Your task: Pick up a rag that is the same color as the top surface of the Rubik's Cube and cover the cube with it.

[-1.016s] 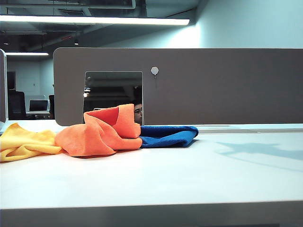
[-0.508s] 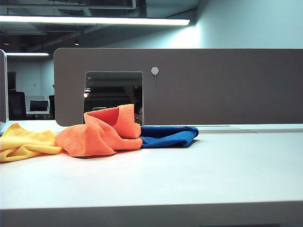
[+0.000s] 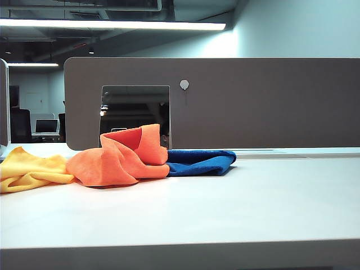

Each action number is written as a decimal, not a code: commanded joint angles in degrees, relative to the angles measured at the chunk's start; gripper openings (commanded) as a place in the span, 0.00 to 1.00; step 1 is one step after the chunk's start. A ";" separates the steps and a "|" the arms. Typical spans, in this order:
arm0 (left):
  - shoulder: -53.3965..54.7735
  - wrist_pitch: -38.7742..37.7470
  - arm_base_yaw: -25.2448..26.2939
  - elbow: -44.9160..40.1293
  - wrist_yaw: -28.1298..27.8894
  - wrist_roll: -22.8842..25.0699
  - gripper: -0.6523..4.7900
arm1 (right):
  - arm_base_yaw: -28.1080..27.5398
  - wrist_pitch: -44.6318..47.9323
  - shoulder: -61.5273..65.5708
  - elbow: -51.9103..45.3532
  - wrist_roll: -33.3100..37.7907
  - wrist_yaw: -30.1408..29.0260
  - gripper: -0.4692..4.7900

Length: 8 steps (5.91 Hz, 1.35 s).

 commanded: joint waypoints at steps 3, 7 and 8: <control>0.04 -0.70 -0.02 -2.40 1.40 2.95 0.11 | -5.40 -0.44 -0.17 -5.90 -1.84 1.46 0.08; -0.98 3.76 0.02 -15.69 0.33 1.40 0.11 | -6.29 -0.22 -0.17 -5.90 -1.57 -1.07 0.08; -1.01 6.10 0.02 -19.04 -1.57 0.83 0.11 | -6.29 -0.20 -0.17 -5.90 -1.53 -1.51 0.08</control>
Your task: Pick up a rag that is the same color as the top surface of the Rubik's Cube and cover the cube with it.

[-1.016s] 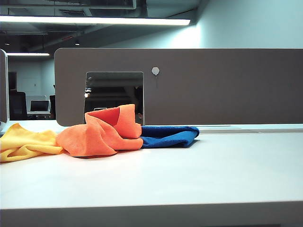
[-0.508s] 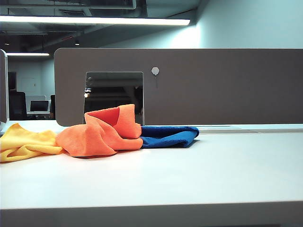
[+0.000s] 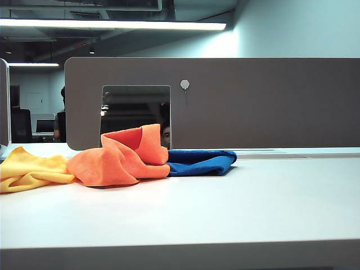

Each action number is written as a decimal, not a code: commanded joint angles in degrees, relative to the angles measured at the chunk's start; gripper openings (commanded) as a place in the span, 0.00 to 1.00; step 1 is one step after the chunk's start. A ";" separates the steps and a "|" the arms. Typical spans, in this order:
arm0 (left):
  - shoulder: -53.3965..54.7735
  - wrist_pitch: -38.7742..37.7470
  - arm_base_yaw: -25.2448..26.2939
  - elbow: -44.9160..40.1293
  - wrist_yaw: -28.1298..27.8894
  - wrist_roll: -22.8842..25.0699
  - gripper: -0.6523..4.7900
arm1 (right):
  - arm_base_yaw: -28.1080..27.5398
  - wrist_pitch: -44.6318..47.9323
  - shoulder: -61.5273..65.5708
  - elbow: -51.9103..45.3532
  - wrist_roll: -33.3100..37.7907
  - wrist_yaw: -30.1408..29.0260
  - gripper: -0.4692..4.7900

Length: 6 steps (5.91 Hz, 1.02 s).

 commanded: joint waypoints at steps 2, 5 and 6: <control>-3.30 10.88 0.00 -11.21 -3.39 -8.76 0.11 | 0.02 1.05 -0.04 -0.02 0.07 -1.11 0.08; -17.92 9.64 -0.04 -15.10 -4.90 -8.76 0.11 | 0.04 1.03 -0.04 0.00 0.07 -1.11 0.08; -22.91 7.10 -0.04 -15.23 -4.92 -8.74 0.11 | 0.04 1.03 -0.04 0.00 0.07 -1.11 0.08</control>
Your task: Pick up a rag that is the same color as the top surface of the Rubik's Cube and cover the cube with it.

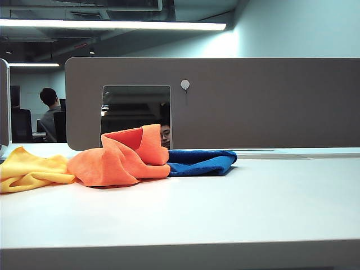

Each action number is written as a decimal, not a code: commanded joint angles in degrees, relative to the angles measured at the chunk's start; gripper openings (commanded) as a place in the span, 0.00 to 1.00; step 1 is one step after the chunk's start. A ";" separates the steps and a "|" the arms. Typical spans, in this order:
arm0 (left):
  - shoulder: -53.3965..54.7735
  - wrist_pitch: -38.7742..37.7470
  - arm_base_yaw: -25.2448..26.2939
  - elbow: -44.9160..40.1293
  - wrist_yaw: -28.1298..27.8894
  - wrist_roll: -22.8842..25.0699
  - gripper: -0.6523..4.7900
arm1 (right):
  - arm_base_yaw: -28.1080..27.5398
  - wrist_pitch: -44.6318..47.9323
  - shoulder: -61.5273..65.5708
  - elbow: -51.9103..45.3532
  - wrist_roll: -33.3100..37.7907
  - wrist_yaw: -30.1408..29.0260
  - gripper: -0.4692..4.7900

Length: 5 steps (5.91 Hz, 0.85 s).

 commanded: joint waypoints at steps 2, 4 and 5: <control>-14.95 -7.69 -0.04 -0.35 -1.95 0.31 0.11 | 0.04 1.18 -0.04 0.00 0.04 0.11 0.08; -14.93 -14.75 -0.07 -1.01 -4.55 4.57 0.11 | 0.04 1.14 -0.04 0.00 0.02 0.13 0.08; -14.84 -14.51 -0.11 -1.01 -4.46 5.29 0.11 | 0.04 1.16 -0.04 0.00 0.02 0.13 0.08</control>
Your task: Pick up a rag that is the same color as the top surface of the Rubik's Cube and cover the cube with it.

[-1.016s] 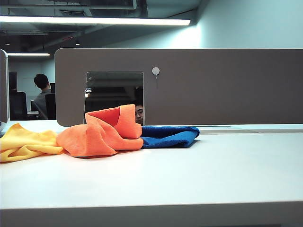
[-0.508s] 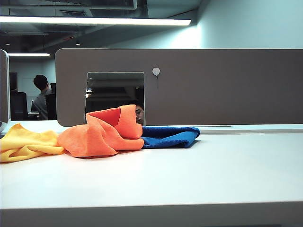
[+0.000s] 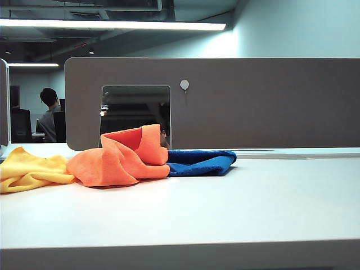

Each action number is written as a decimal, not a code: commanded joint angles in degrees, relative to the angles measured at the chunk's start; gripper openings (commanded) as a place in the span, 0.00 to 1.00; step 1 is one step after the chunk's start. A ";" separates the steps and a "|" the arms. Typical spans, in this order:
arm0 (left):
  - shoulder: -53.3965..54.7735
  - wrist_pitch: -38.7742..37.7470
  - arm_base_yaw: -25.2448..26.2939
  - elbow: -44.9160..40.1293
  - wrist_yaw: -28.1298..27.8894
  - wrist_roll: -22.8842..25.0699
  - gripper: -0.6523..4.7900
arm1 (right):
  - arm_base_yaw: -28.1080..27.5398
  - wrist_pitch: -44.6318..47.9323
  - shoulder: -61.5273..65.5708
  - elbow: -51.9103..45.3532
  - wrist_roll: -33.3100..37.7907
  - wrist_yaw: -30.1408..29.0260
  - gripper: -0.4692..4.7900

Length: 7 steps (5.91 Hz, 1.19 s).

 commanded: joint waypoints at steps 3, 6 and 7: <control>0.11 -1.57 -0.13 0.02 1.64 3.41 0.11 | -0.02 -2.54 -0.04 0.00 -12.37 -0.24 0.08; 0.04 2.05 -0.13 0.02 1.68 3.41 0.11 | -13.51 4.00 -0.04 0.00 -12.87 -5.01 0.08; 0.04 2.40 -0.13 0.02 1.66 3.41 0.11 | -14.88 4.46 -0.04 0.00 -11.63 -6.62 0.08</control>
